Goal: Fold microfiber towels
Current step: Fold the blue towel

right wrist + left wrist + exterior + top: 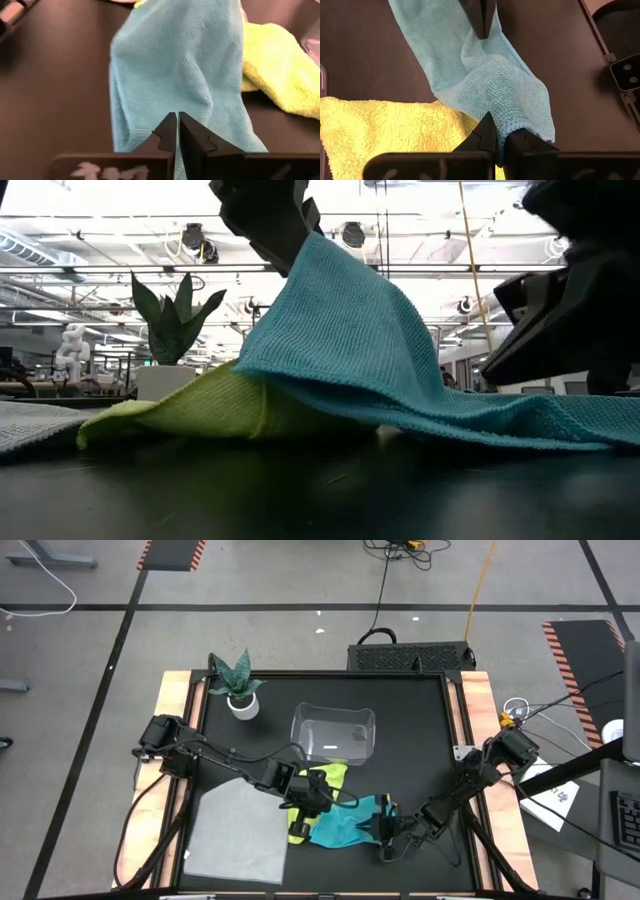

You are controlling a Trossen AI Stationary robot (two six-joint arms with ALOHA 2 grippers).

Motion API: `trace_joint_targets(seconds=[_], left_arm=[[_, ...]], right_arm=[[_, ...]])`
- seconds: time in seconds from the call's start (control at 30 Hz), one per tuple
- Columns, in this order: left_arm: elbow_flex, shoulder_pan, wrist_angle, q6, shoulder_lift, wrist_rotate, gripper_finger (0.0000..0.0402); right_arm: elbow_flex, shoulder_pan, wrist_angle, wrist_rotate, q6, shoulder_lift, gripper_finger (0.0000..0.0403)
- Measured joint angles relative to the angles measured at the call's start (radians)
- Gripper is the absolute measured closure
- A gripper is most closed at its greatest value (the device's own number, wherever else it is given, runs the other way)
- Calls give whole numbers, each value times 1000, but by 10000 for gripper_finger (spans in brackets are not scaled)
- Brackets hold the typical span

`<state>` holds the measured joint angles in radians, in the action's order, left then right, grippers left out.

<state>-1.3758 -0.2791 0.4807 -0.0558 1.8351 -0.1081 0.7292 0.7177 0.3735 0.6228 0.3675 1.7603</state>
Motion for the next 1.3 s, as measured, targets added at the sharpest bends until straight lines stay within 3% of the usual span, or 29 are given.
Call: trace_joint_targets(seconds=[0.4, 0.57, 0.97, 1.07, 1.3], left_arm=[[-5, 30, -18, -198, 0, -34, 395], [-6, 22, -53, -259, 5, -90, 398], [-7, 56, -195, -393, 48, -108, 399], [-69, 70, -194, -412, 112, -153, 398], [-363, 71, 56, -336, 286, -159, 397]], right_arm=[[-105, -79, 212, -143, 67, 79, 402], [-106, -83, 270, -138, 73, 139, 402], [-107, -90, 268, -152, 72, 158, 403], [-115, -91, 264, -152, 89, 158, 403], [-161, -93, 272, -152, 144, 159, 403]])
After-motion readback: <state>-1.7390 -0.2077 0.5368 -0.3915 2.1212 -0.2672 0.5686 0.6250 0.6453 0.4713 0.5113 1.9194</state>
